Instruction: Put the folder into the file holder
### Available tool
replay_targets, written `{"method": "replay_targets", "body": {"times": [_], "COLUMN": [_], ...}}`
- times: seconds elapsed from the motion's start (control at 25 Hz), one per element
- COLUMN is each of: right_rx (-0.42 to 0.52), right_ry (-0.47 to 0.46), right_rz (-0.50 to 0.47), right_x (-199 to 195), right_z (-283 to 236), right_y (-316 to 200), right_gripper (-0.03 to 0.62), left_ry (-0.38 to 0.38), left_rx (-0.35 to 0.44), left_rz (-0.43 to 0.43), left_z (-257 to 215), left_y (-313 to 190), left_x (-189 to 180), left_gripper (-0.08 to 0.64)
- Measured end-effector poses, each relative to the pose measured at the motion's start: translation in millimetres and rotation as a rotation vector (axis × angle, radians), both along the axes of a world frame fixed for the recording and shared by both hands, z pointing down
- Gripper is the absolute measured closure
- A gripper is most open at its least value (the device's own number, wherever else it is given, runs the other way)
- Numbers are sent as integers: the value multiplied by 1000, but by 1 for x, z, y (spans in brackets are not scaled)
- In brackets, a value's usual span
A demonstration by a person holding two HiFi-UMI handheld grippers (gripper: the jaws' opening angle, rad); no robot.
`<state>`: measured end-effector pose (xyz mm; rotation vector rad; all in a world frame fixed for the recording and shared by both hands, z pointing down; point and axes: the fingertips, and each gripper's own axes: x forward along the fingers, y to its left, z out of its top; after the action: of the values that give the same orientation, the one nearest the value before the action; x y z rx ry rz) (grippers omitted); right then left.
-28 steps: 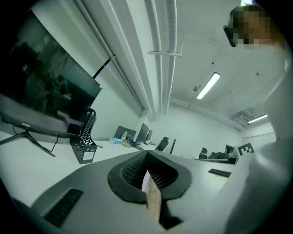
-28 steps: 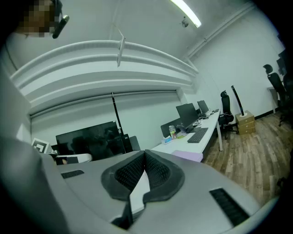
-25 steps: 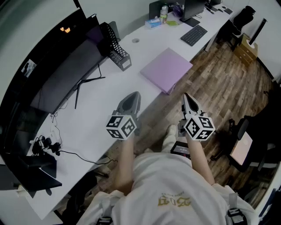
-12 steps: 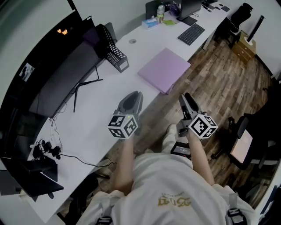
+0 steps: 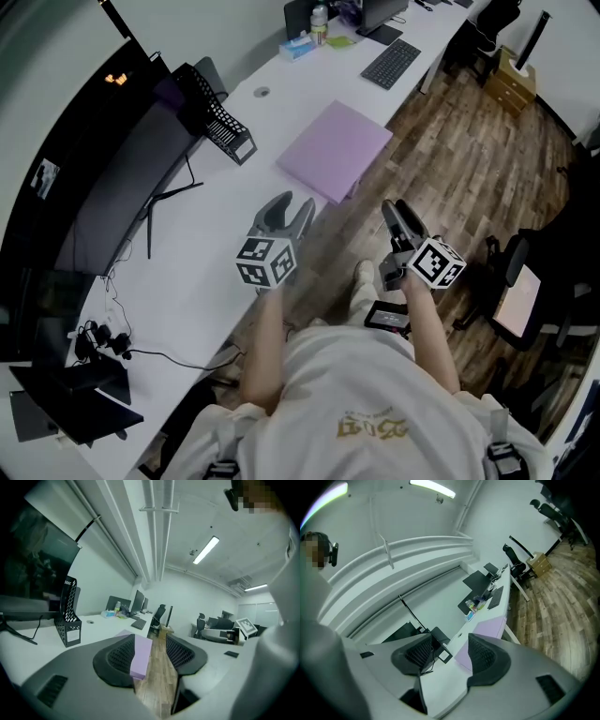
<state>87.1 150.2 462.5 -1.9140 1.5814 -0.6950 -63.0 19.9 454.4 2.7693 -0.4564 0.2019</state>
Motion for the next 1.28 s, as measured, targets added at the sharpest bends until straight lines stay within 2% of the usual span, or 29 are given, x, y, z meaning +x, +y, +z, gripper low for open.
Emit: {"method": "replay_targets", "body": {"times": [0.32, 0.72, 1.28], "right_rx": [-37, -76, -161], "right_ry": [-82, -177, -284], "right_rz": [-2, -21, -123], "right_x": [55, 133, 195], "right_z": [34, 72, 131], "right_y": [-26, -71, -129], "right_gripper": [337, 334, 319], "left_ry": [-88, -179, -300], "left_rx": [-9, -59, -137], "left_rz": [0, -21, -73], "left_z": [23, 58, 108], "left_y": [-26, -68, -106], "left_x": [47, 114, 166], "left_gripper": [339, 327, 325]}}
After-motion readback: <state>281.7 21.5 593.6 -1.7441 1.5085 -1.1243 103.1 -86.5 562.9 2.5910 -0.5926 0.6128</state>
